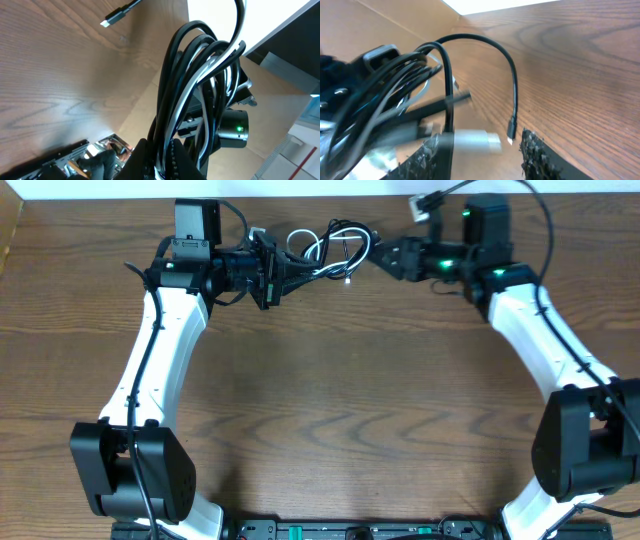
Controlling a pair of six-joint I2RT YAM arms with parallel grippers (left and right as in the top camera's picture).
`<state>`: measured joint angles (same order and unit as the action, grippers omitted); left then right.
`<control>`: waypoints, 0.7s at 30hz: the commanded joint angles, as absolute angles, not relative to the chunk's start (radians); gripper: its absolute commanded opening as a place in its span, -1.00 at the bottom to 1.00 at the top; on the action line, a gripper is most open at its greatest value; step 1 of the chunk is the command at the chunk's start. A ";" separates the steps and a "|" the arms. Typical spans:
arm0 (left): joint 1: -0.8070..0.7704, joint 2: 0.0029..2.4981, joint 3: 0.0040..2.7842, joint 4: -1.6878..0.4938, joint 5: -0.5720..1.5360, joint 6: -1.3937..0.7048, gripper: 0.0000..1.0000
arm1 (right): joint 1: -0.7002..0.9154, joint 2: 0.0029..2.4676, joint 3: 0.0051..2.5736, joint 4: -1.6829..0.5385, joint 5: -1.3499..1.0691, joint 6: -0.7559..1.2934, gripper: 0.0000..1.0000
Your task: Untangle cables
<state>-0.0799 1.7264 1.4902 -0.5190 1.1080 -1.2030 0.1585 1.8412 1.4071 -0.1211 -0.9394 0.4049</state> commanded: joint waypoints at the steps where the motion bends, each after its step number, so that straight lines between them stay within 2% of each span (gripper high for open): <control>1: -0.079 1.730 1.488 -0.514 1.106 -1.179 -0.85 | 0.115 1.840 1.419 -0.120 -1.127 0.358 -0.02; 13: -0.080 1.730 1.488 -0.514 1.088 -1.179 -0.85 | 0.154 1.844 1.419 -0.144 -1.175 0.278 0.04; 21: -0.080 1.730 1.488 -0.514 1.088 -1.179 -0.85 | 0.186 1.851 1.419 -0.168 -1.013 0.272 0.01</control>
<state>-0.0795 1.7264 1.4902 -0.5190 1.0763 -1.1999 0.1780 1.8416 1.4071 -0.1646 -1.0752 0.2974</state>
